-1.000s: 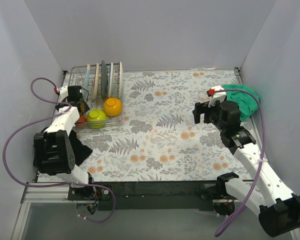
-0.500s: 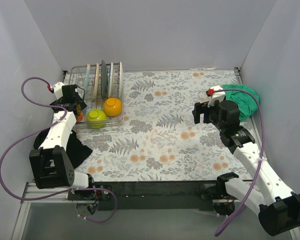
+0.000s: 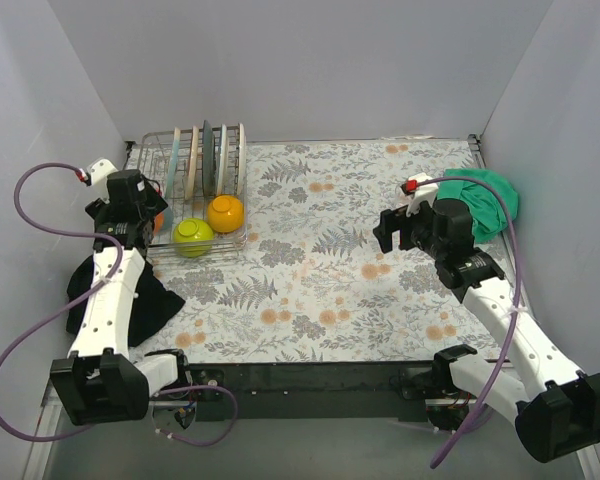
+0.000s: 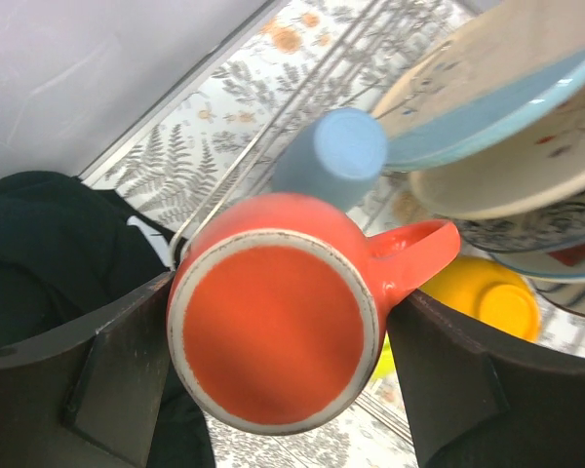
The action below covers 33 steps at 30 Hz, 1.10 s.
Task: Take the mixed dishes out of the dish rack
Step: Pick up the cup from the dish rack, then place the cup at the center of the board.
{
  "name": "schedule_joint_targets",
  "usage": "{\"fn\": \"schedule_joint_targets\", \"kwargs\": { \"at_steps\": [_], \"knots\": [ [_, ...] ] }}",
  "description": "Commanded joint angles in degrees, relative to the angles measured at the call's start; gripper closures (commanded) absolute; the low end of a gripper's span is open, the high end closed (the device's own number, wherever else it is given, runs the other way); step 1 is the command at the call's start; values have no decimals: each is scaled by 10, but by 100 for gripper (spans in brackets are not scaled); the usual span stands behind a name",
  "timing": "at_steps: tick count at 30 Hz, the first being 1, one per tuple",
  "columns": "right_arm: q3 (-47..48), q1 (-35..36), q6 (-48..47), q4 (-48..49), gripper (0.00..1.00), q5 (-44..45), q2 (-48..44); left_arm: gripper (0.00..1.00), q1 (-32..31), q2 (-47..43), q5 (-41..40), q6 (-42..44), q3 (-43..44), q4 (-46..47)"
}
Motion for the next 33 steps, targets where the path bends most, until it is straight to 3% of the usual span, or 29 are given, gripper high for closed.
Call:
{"fn": "schedule_joint_targets", "kwargs": {
  "at_steps": [1, 7, 13, 25, 33],
  "knots": [
    [9, 5, 15, 31, 9, -82, 8, 74, -16, -59, 41, -15, 14, 26],
    [0, 7, 45, 82, 10, -176, 35, 74, -34, -102, 108, -18, -5, 39],
    [-23, 21, 101, 215, 12, -258, 57, 74, -69, -132, 177, -18, -8, 40],
    [-4, 127, 174, 412, 14, -296, 167, 74, -108, -165, 361, -70, -39, 66],
    [10, 177, 259, 641, 14, -347, 274, 74, -121, -170, 422, -117, -84, 112]
  ]
}}
